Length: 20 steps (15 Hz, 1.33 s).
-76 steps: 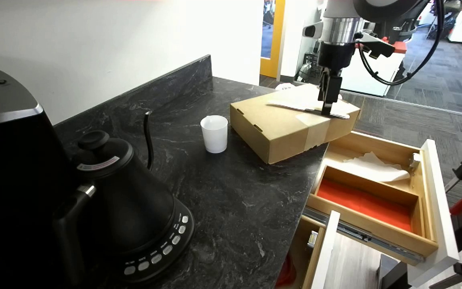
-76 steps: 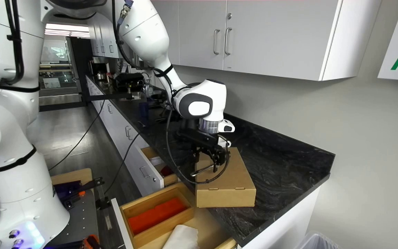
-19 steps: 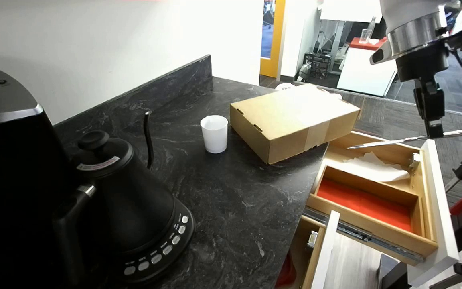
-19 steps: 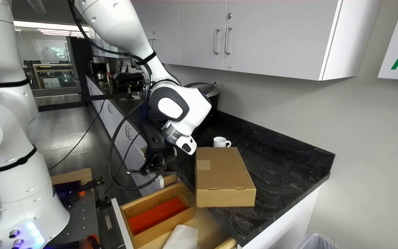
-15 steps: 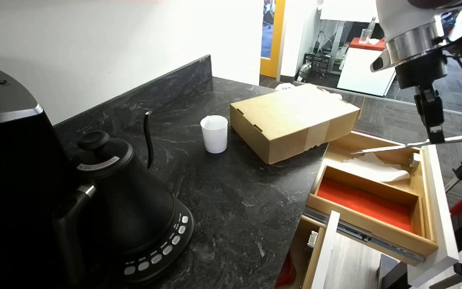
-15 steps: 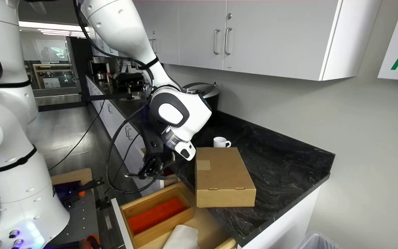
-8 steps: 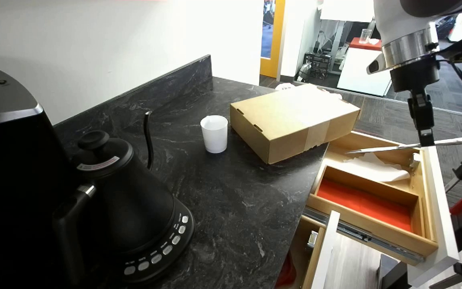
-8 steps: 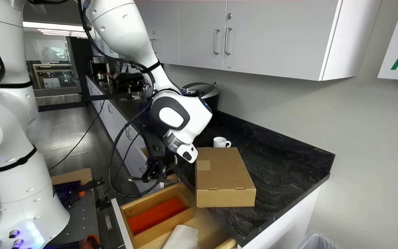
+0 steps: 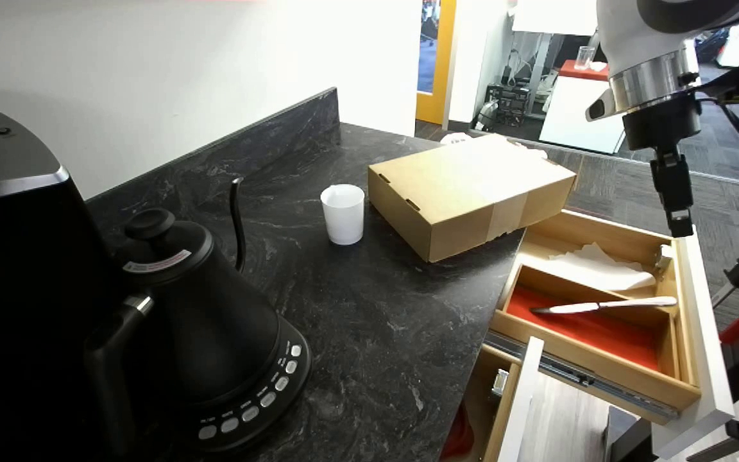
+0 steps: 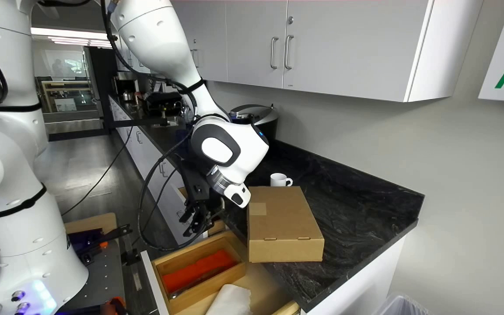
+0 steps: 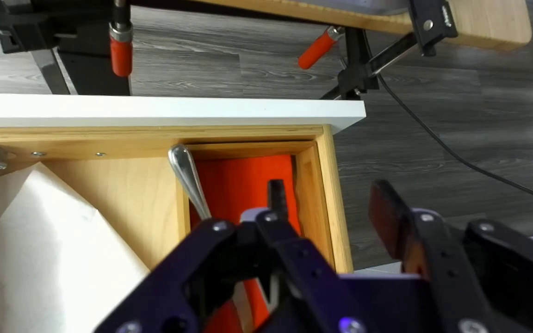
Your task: Put the knife into drawer
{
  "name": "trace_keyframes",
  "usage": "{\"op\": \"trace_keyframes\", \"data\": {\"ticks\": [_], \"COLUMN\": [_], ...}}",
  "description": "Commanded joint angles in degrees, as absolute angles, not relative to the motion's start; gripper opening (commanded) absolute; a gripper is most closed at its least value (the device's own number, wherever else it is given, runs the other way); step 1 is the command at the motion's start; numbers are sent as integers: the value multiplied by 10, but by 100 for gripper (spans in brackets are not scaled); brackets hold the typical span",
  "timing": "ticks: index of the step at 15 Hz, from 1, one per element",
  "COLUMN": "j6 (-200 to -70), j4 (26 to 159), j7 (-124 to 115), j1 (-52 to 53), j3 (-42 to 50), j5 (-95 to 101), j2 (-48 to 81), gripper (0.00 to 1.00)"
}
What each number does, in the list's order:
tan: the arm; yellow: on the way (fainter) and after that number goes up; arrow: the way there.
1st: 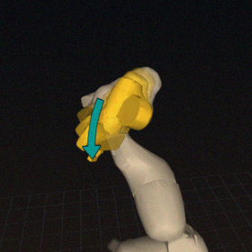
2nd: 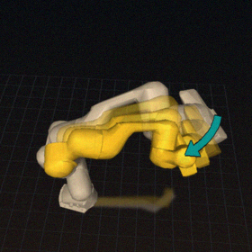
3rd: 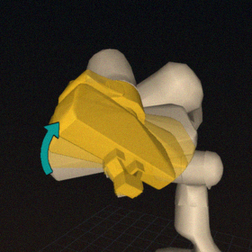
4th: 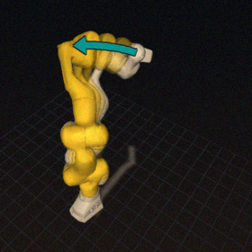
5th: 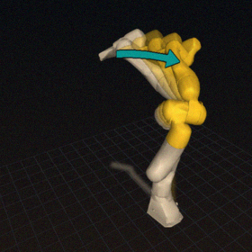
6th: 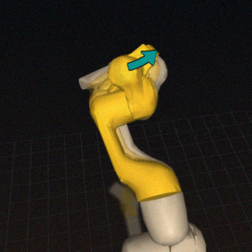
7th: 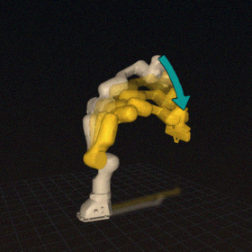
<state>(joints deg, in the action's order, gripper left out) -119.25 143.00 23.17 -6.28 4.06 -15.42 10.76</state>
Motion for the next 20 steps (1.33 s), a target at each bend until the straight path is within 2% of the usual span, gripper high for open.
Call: {"op": "trace_keyframes", "data": {"ticks": [1,4,5,20], "j6": [-1197,-1190,-1186,-1207], "j4": [1424,1417,1414,1402], "j7": [218,222,225,228], "j1": [-72,-78,-81,-99], "j3": [40,41,41,56], "j5": [-161,-171,-178,-198], "j2": [108,110,111,110], "gripper": [81,98,100,100]}}
